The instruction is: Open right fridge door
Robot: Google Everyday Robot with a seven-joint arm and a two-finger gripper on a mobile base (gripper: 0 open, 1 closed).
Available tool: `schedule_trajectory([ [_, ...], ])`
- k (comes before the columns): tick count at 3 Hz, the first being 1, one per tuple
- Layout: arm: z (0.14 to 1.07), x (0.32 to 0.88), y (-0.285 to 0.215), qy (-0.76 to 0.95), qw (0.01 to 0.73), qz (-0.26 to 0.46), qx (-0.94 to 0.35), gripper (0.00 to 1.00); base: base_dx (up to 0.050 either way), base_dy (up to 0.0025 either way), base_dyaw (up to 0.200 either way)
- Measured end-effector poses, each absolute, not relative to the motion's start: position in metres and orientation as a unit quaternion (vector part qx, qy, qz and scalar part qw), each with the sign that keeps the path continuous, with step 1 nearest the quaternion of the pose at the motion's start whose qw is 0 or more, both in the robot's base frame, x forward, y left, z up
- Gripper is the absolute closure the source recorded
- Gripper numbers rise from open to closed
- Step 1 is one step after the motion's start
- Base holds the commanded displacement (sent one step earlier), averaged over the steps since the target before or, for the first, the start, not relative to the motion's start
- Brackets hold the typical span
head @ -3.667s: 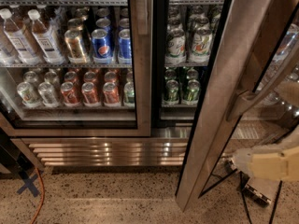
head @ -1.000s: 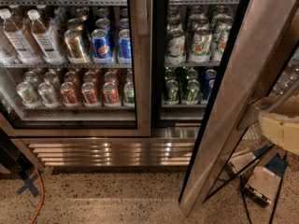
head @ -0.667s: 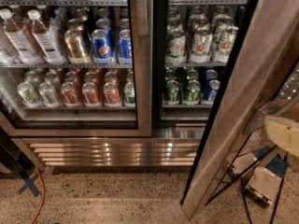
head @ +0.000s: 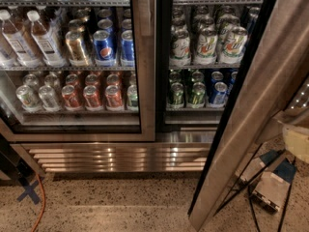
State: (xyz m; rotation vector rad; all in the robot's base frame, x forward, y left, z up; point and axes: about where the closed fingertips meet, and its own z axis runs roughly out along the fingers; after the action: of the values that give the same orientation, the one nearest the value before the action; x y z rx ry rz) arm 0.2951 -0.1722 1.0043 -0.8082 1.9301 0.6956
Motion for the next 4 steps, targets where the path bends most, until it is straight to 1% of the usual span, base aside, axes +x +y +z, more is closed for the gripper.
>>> schedule_trajectory([
  [2, 1.004, 0.285, -0.181, 0.788, 0.459, 0.271, -0.309, 1.00, 0.000, 0.00000, 0.000],
  [3, 1.005, 0.282, -0.184, 0.789, 0.463, 0.266, -0.305, 0.81, 0.000, 0.00000, 0.000],
  [4, 1.005, 0.282, -0.184, 0.789, 0.463, 0.266, -0.305, 0.58, 0.000, 0.00000, 0.000],
])
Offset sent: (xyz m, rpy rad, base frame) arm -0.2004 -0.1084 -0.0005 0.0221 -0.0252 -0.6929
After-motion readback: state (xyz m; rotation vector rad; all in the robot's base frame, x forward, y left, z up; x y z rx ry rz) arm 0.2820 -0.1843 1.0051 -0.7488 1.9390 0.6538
